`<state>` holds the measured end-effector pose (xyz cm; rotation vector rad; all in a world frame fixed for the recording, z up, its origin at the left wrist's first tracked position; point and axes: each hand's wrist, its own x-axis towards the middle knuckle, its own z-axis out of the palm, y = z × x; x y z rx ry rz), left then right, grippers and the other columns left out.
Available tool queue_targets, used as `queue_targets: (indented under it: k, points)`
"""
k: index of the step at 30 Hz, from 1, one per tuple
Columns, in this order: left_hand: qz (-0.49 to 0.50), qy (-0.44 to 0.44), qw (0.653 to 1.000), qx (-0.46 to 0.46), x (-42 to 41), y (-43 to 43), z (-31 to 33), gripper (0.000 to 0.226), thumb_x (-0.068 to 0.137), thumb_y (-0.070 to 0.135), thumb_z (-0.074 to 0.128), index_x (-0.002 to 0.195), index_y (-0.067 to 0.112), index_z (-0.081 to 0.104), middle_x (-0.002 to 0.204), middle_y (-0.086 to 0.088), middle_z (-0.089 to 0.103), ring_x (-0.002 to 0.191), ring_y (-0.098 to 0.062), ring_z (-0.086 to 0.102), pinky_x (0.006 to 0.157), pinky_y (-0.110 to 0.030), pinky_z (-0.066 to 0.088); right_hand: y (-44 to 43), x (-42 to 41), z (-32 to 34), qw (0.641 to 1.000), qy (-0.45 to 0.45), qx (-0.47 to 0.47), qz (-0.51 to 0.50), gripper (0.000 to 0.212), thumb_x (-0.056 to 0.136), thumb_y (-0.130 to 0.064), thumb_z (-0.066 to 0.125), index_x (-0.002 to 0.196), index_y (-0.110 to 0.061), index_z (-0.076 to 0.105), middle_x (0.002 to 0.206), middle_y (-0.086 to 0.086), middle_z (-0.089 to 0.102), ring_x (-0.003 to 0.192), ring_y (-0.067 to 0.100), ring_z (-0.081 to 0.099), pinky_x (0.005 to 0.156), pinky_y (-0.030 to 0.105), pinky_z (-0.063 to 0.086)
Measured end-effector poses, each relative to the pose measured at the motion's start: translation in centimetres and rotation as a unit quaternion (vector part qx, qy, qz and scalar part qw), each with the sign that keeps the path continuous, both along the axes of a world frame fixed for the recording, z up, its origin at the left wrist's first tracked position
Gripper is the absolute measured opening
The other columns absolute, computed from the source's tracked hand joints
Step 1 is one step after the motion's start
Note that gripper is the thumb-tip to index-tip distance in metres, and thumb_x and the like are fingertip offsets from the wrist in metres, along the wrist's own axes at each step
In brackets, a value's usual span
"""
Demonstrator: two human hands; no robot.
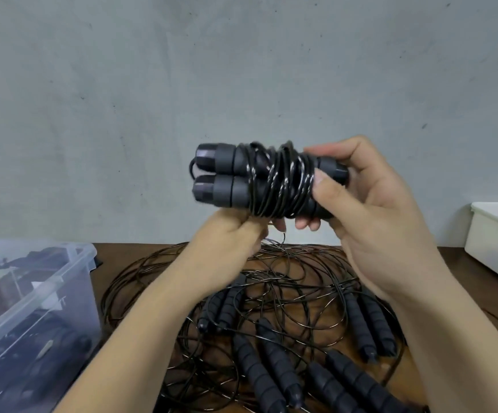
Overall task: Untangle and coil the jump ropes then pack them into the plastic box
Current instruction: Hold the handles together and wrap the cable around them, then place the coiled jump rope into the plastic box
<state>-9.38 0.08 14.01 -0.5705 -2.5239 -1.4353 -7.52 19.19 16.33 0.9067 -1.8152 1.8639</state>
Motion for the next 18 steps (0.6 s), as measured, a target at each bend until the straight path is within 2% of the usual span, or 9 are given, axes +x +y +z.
queue_targets:
  k: [2,4,7,8,10,13,15,18]
  points:
    - [-0.035,-0.008,0.998,0.058,0.3,0.9,-0.1,0.047,0.112,0.042,0.042,0.068,0.045,0.059,0.062,0.011,0.038,0.061,-0.014,0.037,0.063,-0.035,0.034,-0.2,-0.5,-0.4,0.997,0.038,0.007,-0.073,0.016,0.109,-0.012,0.060,0.123,-0.020,0.060,0.107,0.000,0.072,0.085,0.024,0.072,0.072,0.038,0.058]
    - [-0.033,0.006,0.997,0.064,0.2,1.2,-0.5,0.032,0.109,0.039,0.050,0.080,0.043,0.061,0.063,0.016,0.045,0.063,-0.008,0.044,0.068,-0.035,0.040,-0.3,-1.1,-0.9,0.988,0.067,0.038,-0.135,0.018,0.109,-0.015,0.060,0.123,-0.025,0.059,0.110,-0.005,0.072,0.096,0.023,0.073,0.081,0.048,0.061]
    - [-0.035,-0.018,0.988,0.149,0.2,1.1,-0.7,0.008,0.102,0.034,0.064,0.095,0.029,0.062,0.072,0.011,0.050,0.072,-0.010,0.049,0.077,-0.032,0.043,-0.7,-1.5,-1.7,0.976,0.091,0.055,-0.190,0.021,0.108,-0.014,0.061,0.123,-0.029,0.057,0.111,-0.011,0.070,0.105,0.018,0.072,0.088,0.052,0.061]
    - [-0.046,-0.043,0.979,0.194,0.2,1.1,-0.7,0.013,0.099,0.038,0.068,0.096,0.026,0.062,0.076,0.006,0.051,0.075,-0.012,0.048,0.080,-0.032,0.042,-0.8,-1.7,-2.0,0.970,0.096,0.060,-0.216,0.023,0.107,-0.014,0.062,0.122,-0.030,0.057,0.111,-0.012,0.070,0.106,0.017,0.071,0.088,0.050,0.061]
    - [-0.064,-0.092,0.956,0.271,0.1,1.2,-0.6,0.034,0.092,0.055,0.072,0.099,0.023,0.064,0.082,0.002,0.051,0.077,-0.016,0.046,0.083,-0.037,0.041,-1.3,-1.9,-2.6,0.954,0.107,0.076,-0.270,0.025,0.105,-0.014,0.064,0.120,-0.032,0.056,0.113,-0.012,0.068,0.105,0.010,0.069,0.086,0.037,0.059]
    - [-0.023,-0.140,0.934,0.327,-0.4,1.6,-1.0,0.060,0.087,0.074,0.070,0.108,0.019,0.070,0.087,-0.001,0.051,0.076,-0.016,0.046,0.073,-0.036,0.041,-2.4,-2.0,-4.5,0.932,0.124,0.103,-0.324,0.026,0.101,-0.010,0.067,0.121,-0.024,0.058,0.116,-0.008,0.063,0.107,0.000,0.061,0.085,0.014,0.049]
    - [-0.007,-0.150,0.926,0.347,-0.3,2.0,-1.5,0.060,0.087,0.075,0.068,0.116,0.022,0.074,0.091,0.004,0.063,0.079,-0.013,0.051,0.070,-0.033,0.040,-3.0,-1.8,-6.1,0.918,0.152,0.131,-0.341,0.027,0.099,-0.005,0.068,0.121,-0.019,0.058,0.117,-0.006,0.059,0.106,0.000,0.057,0.085,0.015,0.047]
    - [-0.009,-0.151,0.901,0.406,0.4,2.6,-2.2,0.068,0.085,0.070,0.073,0.127,0.015,0.069,0.103,0.001,0.074,0.095,-0.015,0.063,0.080,-0.036,0.046,-3.8,-1.0,-8.4,0.897,0.200,0.179,-0.350,0.023,0.101,-0.006,0.066,0.122,-0.013,0.059,0.127,-0.002,0.057,0.099,0.011,0.061,0.075,0.034,0.056]
